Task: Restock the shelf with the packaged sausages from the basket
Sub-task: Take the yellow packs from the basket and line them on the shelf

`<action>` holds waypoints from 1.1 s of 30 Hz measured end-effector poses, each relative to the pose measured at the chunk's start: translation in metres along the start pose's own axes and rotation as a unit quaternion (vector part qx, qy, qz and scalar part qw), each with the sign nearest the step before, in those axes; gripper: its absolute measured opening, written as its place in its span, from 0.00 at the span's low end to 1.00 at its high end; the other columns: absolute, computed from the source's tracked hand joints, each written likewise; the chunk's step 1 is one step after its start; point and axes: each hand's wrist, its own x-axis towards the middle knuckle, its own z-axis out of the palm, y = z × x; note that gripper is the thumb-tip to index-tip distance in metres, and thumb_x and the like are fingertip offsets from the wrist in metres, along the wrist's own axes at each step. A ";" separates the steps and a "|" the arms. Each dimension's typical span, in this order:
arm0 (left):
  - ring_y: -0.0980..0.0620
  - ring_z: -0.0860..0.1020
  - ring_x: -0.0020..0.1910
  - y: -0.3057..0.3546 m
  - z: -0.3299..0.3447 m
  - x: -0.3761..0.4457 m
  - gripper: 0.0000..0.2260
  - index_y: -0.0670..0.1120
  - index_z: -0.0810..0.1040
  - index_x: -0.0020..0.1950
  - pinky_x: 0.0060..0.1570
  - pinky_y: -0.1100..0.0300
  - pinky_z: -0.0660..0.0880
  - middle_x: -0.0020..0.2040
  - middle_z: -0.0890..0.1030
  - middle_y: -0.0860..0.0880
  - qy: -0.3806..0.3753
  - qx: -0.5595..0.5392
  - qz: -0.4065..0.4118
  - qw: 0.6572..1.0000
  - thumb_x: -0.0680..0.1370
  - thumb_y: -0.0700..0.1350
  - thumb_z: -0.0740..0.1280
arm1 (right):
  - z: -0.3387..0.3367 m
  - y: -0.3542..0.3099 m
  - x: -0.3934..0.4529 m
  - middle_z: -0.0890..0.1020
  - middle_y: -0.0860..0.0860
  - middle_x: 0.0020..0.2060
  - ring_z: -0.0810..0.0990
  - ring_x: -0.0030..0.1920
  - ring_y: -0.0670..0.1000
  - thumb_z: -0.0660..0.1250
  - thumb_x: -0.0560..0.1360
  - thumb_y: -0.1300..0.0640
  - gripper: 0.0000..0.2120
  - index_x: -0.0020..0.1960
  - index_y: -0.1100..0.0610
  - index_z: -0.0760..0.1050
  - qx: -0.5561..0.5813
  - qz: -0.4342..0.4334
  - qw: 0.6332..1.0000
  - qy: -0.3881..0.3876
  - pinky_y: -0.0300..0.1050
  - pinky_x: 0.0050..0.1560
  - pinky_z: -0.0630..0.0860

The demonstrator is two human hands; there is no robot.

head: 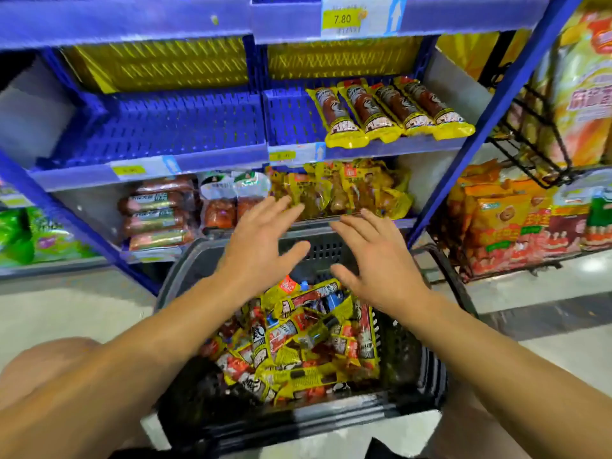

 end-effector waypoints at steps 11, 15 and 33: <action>0.46 0.53 0.78 -0.078 0.053 -0.089 0.32 0.54 0.60 0.77 0.76 0.48 0.50 0.79 0.58 0.48 -0.138 0.059 -0.078 0.986 0.75 0.65 0.54 | 0.123 -0.036 -0.036 0.68 0.51 0.74 0.62 0.75 0.56 0.64 0.76 0.41 0.34 0.78 0.52 0.60 0.045 0.021 0.973 -0.227 0.51 0.76 0.56; 0.39 0.63 0.74 -0.108 0.057 -0.109 0.31 0.50 0.66 0.75 0.71 0.40 0.62 0.75 0.67 0.44 -0.146 0.114 -0.079 0.979 0.75 0.62 0.57 | 0.163 -0.065 -0.030 0.65 0.54 0.75 0.60 0.75 0.56 0.66 0.77 0.44 0.36 0.79 0.55 0.56 0.126 0.072 0.942 -0.303 0.45 0.75 0.57; 0.45 0.61 0.75 -0.136 0.086 -0.119 0.34 0.49 0.62 0.77 0.73 0.48 0.60 0.75 0.67 0.45 -0.146 -0.050 -0.164 0.974 0.74 0.60 0.65 | 0.226 -0.095 -0.008 0.79 0.56 0.61 0.77 0.62 0.58 0.71 0.74 0.59 0.27 0.70 0.57 0.67 0.313 0.325 0.803 -0.389 0.48 0.60 0.74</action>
